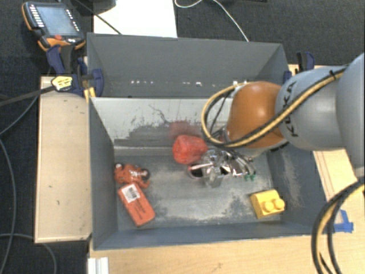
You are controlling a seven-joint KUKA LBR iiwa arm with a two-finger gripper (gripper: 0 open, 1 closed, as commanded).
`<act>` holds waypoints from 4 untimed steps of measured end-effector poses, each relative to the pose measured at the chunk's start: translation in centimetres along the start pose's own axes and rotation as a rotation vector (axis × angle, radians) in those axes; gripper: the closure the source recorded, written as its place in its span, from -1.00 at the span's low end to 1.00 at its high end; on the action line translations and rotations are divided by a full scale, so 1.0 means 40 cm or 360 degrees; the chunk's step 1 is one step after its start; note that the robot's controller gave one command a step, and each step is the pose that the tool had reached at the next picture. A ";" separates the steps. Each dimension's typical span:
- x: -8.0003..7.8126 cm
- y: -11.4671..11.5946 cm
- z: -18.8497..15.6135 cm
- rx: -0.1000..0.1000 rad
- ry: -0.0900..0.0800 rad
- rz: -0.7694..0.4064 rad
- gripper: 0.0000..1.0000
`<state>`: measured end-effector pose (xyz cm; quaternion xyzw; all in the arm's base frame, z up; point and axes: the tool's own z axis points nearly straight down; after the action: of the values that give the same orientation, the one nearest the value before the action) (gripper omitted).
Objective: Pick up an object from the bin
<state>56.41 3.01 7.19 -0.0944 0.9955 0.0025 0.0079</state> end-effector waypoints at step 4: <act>-0.025 -0.007 -0.272 0.0000 -0.0010 0.0077 1.00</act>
Offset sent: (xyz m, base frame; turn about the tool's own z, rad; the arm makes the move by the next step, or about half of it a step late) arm 0.0012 -0.0083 0.0634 0.0023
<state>57.28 2.86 18.07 -0.0702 0.9975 0.0030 0.0111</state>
